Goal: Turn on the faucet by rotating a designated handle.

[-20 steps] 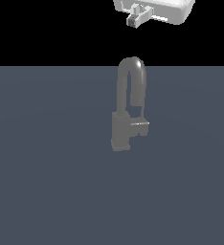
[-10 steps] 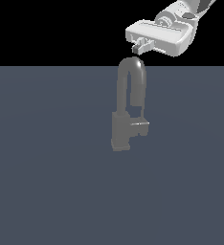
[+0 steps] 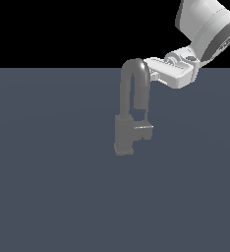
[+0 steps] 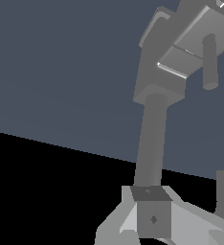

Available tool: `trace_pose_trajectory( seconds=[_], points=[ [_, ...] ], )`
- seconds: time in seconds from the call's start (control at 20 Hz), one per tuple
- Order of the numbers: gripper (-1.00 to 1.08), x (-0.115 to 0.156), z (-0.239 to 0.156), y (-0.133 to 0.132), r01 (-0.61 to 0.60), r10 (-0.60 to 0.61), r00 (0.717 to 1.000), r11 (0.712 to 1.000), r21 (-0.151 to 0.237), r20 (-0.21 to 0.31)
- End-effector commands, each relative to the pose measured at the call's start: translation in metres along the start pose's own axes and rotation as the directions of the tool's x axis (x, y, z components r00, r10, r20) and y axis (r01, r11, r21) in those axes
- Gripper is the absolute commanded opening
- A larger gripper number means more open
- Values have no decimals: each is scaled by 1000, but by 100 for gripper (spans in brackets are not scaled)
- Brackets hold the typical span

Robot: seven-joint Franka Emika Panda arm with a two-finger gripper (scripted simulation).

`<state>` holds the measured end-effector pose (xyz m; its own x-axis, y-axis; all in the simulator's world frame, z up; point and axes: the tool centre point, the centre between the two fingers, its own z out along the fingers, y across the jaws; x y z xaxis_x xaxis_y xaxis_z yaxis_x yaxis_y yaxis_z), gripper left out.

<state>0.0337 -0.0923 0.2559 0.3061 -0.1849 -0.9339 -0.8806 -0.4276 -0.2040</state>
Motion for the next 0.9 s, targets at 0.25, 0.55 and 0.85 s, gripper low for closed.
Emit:
trace_pose_trajectory(
  seconds=[0.25,0.55,0.85],
  points=[
    [-100,57,9,9,-137,119,981,984,116,152],
    [-100,93,21,19,-231,183,950,957,177,252],
    [-100,108,28,24,-275,209,932,940,201,297]
  ],
)
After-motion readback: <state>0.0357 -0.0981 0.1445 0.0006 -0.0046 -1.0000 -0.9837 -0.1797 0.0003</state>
